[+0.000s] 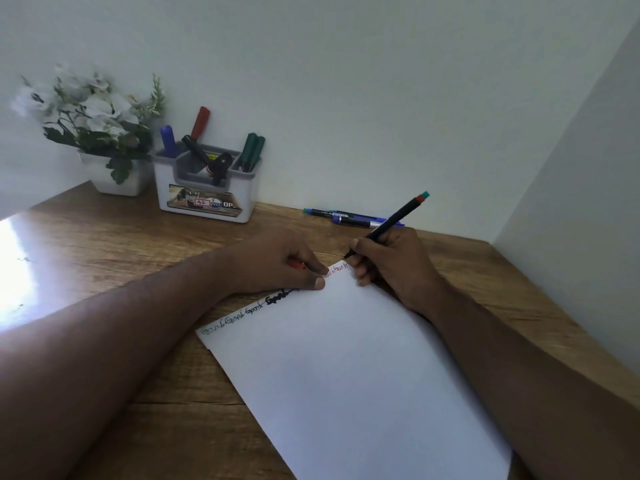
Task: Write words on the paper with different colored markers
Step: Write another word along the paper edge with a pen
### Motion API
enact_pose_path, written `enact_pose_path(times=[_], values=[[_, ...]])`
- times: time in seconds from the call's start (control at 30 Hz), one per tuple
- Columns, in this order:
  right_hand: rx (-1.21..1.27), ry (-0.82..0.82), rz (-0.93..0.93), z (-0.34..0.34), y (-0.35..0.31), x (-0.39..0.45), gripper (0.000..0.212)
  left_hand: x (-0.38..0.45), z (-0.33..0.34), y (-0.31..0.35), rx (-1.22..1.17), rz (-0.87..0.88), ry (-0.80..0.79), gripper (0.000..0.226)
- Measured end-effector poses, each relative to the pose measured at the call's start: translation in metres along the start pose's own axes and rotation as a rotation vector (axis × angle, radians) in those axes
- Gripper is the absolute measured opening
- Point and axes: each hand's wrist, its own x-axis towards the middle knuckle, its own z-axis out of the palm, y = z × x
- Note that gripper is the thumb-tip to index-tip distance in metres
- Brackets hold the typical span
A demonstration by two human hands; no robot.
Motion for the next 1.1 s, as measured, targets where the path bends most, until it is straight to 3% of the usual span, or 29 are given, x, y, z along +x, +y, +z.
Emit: enact_pose_path(times=[0.43,0.6,0.73,0.8,1.1], values=[[-0.098,-0.041,0.015,-0.001,0.002,0.002,0.018,0.0,0.001,0.002,0.003,-0.005,0.005,0.025],[0.014,0.005,0.0,-0.002,-0.002,0.0,0.019,-0.002,-0.001,0.003,0.005,-0.016,-0.019,0.024],[0.2,0.077,-0.033,-0.002,-0.012,-0.002,0.024,-0.006,-0.004,0.01,-0.216,-0.089,0.101,0.035],[0.283,0.049,-0.061,0.001,-0.017,-0.003,0.027,-0.006,-0.006,0.009,-0.35,-0.133,0.173,0.029],[0.327,-0.094,-0.104,0.017,-0.023,-0.008,0.012,-0.007,-0.01,0.015,-0.488,-0.045,0.244,0.015]])
